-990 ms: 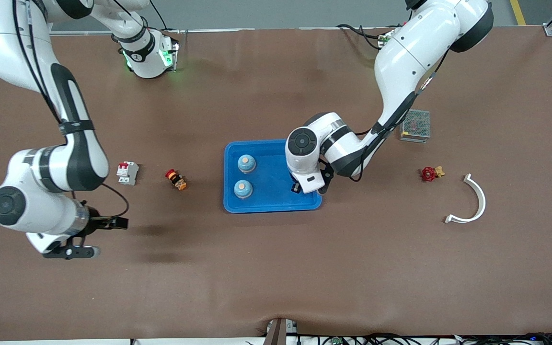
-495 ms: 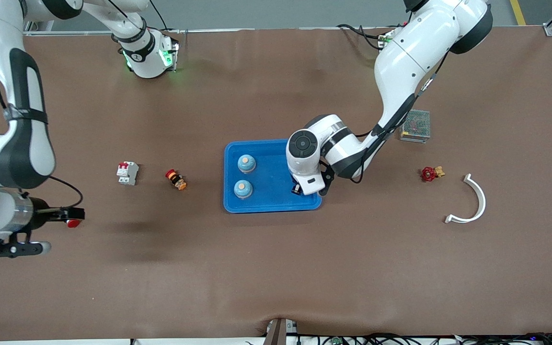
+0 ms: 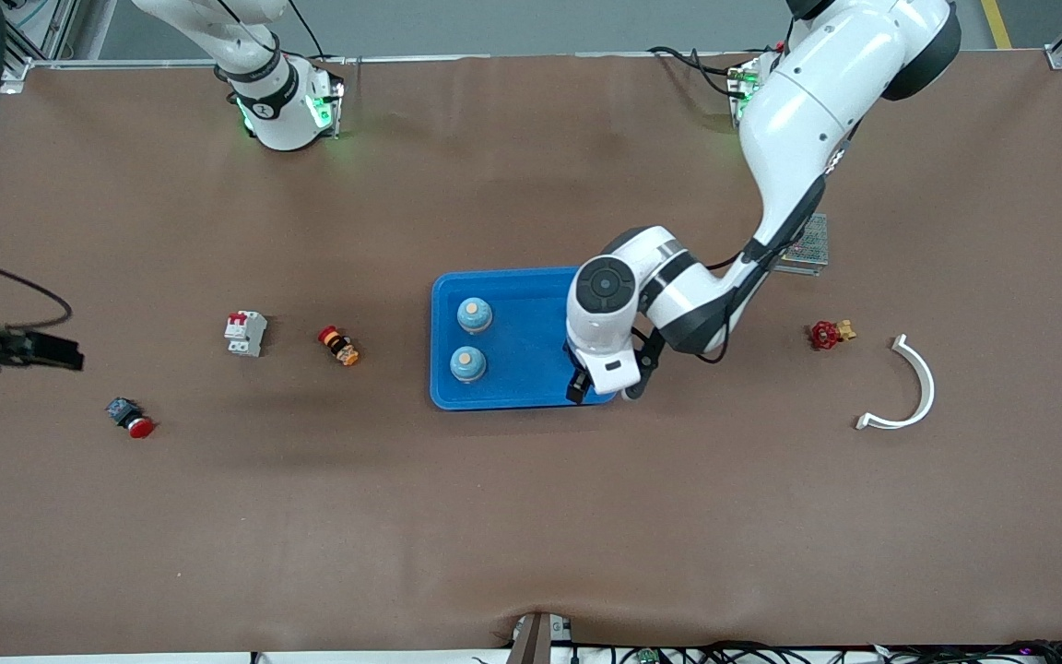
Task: Place electrolytic capacitor and blue bell in tray
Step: 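Lower the capacitor into the tray with the left gripper while the right gripper withdraws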
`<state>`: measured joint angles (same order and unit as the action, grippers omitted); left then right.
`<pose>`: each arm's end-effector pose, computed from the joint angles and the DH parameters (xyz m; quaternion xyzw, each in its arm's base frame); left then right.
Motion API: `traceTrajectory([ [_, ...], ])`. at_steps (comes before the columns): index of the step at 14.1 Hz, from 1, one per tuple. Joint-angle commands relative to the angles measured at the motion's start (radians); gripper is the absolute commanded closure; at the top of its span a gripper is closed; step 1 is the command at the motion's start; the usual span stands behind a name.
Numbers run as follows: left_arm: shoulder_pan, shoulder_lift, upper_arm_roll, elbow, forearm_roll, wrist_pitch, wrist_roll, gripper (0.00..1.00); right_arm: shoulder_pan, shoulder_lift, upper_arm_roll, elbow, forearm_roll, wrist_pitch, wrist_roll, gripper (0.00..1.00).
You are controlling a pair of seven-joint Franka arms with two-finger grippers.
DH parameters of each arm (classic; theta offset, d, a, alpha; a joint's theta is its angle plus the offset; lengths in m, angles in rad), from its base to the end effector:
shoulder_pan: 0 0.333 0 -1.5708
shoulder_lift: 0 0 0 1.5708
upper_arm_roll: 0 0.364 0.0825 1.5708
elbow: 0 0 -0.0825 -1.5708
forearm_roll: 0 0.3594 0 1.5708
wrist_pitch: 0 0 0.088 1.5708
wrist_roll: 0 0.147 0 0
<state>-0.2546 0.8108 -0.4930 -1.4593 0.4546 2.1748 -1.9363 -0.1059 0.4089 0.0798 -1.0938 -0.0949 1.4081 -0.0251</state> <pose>0.6027 -0.4182 0.2470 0.8619 0.5068 0.0126 0.0039 0.6457 -0.0443 0.5872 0.9984 -0.0085 -0.0476 0.0299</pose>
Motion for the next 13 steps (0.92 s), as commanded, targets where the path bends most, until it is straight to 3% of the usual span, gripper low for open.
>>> traceTrajectory([
  [1,0.066,-0.047,-0.009,-0.003,0.016,-0.020,0.129,0.00,-0.003,-0.096,0.015,-0.034,-0.003,-0.069,0.040,0.00],
  [6,0.161,-0.125,-0.009,-0.003,0.006,-0.072,0.391,0.00,0.011,-0.197,0.009,-0.079,0.049,-0.138,0.040,0.00],
  [10,0.225,-0.191,-0.012,-0.003,0.003,-0.163,0.603,0.00,0.090,-0.239,-0.093,-0.146,0.095,-0.117,0.040,0.00],
  [13,0.283,-0.246,-0.010,-0.001,-0.063,-0.213,0.781,0.00,0.088,-0.251,-0.097,-0.166,0.107,-0.112,0.039,0.00],
])
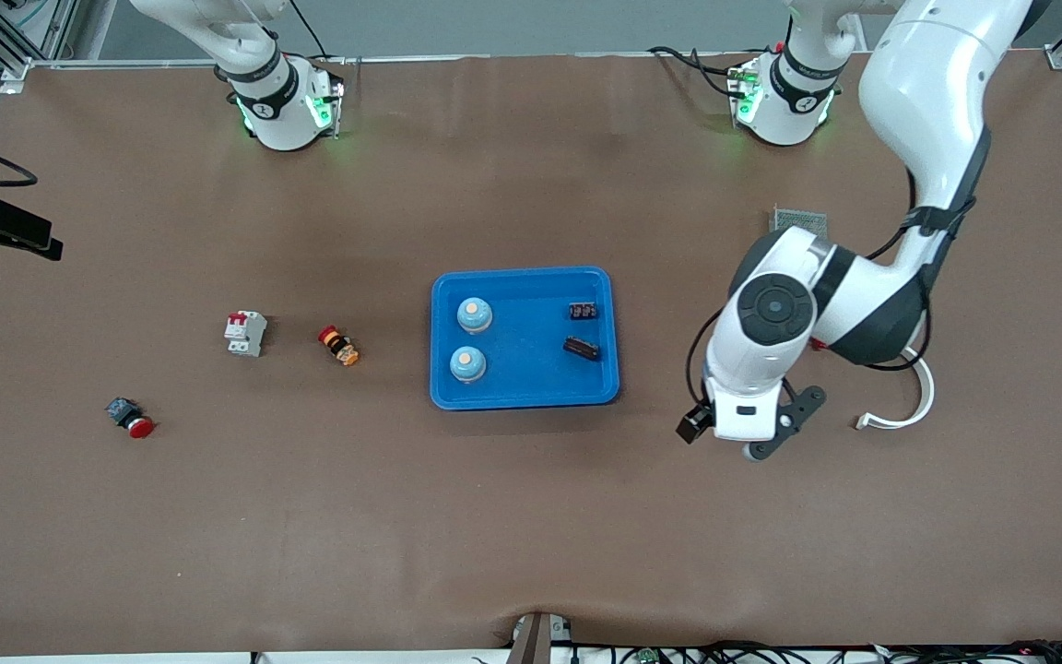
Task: Place electrolytic capacitor and blue bell in tray
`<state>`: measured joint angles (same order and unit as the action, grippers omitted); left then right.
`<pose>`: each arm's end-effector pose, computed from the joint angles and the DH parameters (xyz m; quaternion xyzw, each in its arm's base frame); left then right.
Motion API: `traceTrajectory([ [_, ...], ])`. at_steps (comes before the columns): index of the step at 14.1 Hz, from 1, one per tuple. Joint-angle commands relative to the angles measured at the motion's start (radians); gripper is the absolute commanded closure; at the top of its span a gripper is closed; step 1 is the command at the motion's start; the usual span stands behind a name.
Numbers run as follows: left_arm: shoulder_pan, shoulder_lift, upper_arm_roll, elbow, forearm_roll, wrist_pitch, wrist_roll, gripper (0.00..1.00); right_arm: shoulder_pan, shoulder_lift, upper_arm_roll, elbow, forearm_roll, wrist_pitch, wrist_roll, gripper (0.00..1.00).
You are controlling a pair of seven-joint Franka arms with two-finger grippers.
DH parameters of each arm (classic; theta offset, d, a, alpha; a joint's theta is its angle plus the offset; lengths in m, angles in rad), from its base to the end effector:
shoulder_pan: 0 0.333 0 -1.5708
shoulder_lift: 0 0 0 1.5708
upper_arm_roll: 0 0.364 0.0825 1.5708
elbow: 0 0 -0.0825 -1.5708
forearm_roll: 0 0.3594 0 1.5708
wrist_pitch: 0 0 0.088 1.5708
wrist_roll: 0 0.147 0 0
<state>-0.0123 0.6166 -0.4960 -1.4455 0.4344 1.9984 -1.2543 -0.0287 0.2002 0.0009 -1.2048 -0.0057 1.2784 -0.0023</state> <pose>0.6722 -0.2482 0.3702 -0.9464 -0.3174 -0.0503 0.0312 0.5626 -0.0167 0.6571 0.9979 -0.0134 -0.0633 0.0017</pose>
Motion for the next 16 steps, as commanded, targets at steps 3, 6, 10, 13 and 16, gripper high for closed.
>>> traceTrajectory([
  [3,0.100,-0.107,-0.007,-0.015,-0.071,-0.090,0.252,0.00,0.003,-0.100,-0.018,-0.175,0.020,0.102,0.013,0.00],
  [6,0.153,-0.161,-0.009,-0.015,-0.072,-0.141,0.393,0.00,0.003,-0.198,-0.018,-0.349,0.018,0.206,0.008,0.00],
  [10,0.215,-0.239,-0.007,-0.015,-0.117,-0.222,0.582,0.00,0.003,-0.209,-0.013,-0.369,0.018,0.208,0.008,0.00],
  [13,0.258,-0.308,-0.003,-0.015,-0.120,-0.295,0.703,0.00,0.003,-0.228,-0.013,-0.387,0.020,0.210,0.008,0.00],
  [16,0.294,-0.356,-0.004,-0.016,-0.129,-0.349,0.833,0.00,-0.003,-0.229,-0.010,-0.387,0.018,0.211,0.007,0.00],
])
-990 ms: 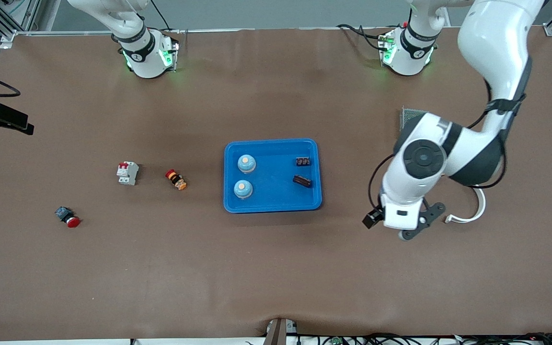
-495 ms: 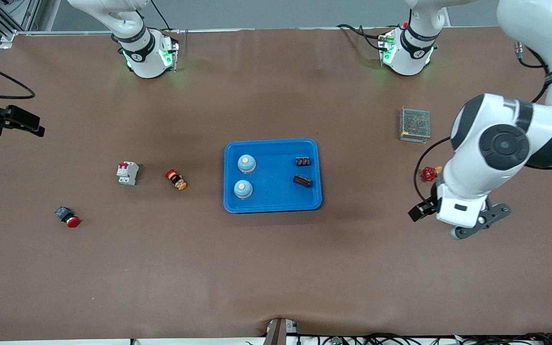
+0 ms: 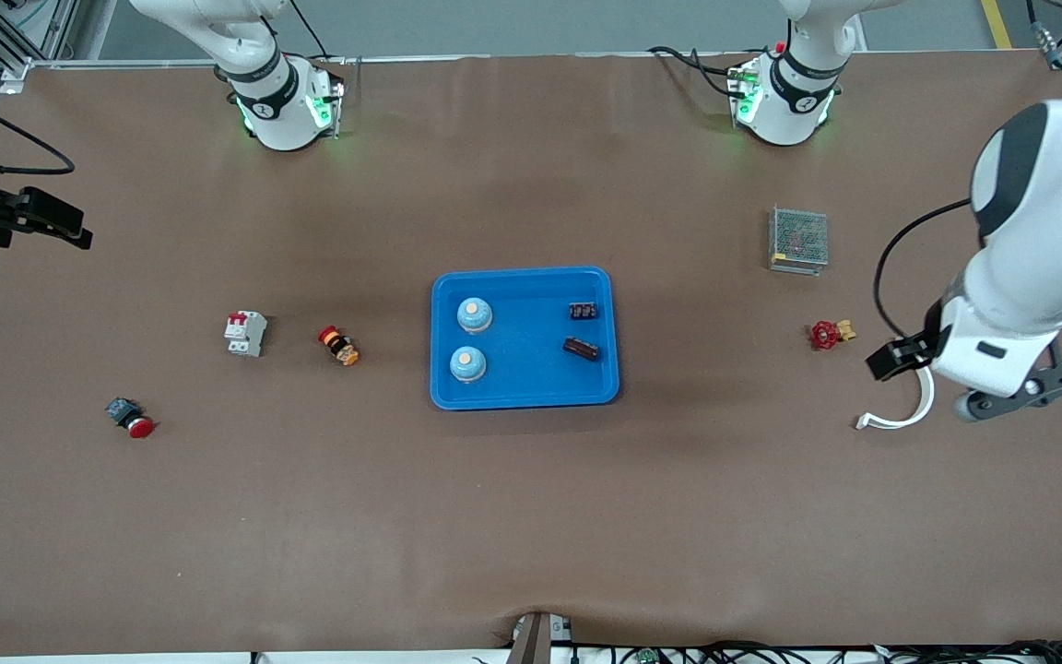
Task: Place electrolytic capacitor and blue bell in tray
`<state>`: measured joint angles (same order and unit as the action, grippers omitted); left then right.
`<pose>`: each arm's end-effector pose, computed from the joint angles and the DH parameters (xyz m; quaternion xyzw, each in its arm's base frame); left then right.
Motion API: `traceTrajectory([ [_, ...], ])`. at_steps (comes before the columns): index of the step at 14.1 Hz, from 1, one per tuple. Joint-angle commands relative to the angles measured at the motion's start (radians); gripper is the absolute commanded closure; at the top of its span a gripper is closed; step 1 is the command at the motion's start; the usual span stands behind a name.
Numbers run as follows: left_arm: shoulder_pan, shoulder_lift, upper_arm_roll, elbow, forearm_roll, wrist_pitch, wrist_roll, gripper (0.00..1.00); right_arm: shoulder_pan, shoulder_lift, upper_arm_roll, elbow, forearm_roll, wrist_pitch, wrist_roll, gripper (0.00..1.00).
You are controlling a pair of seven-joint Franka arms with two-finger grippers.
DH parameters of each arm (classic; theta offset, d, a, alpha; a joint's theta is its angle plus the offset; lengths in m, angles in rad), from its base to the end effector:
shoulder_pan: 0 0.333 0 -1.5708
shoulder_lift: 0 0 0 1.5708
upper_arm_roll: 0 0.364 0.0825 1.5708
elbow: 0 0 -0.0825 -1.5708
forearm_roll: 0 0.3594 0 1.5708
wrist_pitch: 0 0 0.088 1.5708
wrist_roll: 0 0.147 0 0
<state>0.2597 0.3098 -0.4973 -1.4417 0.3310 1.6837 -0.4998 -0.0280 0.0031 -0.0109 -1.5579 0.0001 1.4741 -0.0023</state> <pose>0.6312 -0.0625 0.5395 -0.9887 -0.1180 -0.0185 0.0903 0.5167 -0.0201 0.6287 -0.9989 0.0183 0.0434 0.0009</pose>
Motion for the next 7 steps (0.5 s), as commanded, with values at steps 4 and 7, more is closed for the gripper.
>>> traceTrajectory([
  [4,0.021,-0.188,0.092,-0.083,-0.181,-0.038,0.205,0.00,-0.027,-0.029,0.031,-0.028,0.014,0.015,0.004,0.00],
  [7,-0.129,-0.305,0.239,-0.175,-0.190,-0.053,0.296,0.00,-0.023,-0.031,0.031,-0.028,0.014,0.023,0.004,0.00],
])
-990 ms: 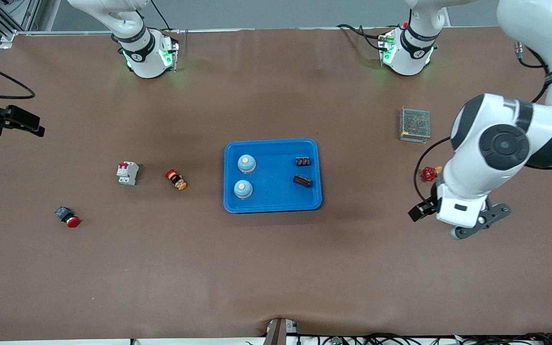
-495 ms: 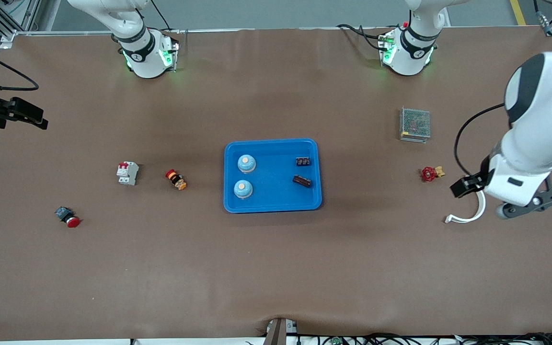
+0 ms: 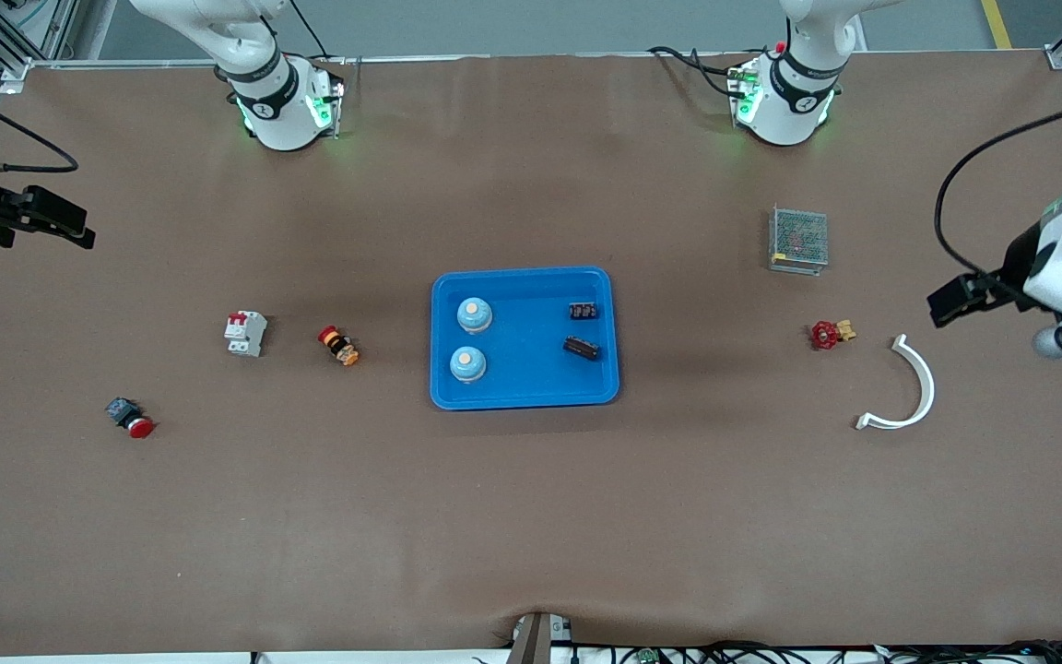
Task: Place electrolytic capacitor and blue bell in tray
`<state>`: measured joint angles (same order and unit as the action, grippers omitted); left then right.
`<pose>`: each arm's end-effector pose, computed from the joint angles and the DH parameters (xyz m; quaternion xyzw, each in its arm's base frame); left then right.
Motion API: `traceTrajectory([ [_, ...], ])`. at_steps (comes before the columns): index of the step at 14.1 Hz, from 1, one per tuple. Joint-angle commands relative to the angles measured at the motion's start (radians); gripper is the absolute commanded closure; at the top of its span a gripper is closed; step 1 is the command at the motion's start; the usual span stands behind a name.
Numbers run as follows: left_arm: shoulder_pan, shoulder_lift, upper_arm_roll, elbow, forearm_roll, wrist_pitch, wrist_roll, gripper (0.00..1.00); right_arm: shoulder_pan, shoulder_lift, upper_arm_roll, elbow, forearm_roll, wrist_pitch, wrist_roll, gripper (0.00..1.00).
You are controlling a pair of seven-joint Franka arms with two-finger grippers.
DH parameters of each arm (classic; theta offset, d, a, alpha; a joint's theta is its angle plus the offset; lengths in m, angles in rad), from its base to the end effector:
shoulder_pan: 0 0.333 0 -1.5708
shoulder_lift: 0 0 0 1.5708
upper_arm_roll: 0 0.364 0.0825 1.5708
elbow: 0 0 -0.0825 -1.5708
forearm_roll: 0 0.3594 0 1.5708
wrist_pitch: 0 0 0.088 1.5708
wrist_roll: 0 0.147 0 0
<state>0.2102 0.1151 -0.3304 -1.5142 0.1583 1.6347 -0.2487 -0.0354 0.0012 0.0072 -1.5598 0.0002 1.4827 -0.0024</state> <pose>0.5744 -0.0356 0.6042 -0.9963 -0.0606 -0.0168 0.0583 0.5175 -0.0146 0.6295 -0.9992 0.0129 0.0391 0.0007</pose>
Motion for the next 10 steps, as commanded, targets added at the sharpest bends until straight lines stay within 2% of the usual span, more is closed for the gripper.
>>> traceTrajectory([
  [1,-0.104,-0.127,0.098,-0.104,-0.023,-0.018,0.066,0.00,-0.015,-0.032,0.013,-0.028,0.014,0.013,0.004,0.00],
  [3,-0.147,-0.161,0.138,-0.106,-0.088,-0.048,0.086,0.00,-0.017,-0.033,0.013,-0.026,0.014,0.011,0.004,0.00],
  [6,-0.179,-0.228,0.160,-0.168,-0.097,-0.059,0.082,0.00,-0.014,-0.035,0.014,-0.025,0.014,0.014,0.004,0.00],
  [10,-0.213,-0.249,0.211,-0.185,-0.149,-0.065,0.085,0.00,0.000,-0.049,0.016,-0.025,0.014,0.016,0.004,0.00],
])
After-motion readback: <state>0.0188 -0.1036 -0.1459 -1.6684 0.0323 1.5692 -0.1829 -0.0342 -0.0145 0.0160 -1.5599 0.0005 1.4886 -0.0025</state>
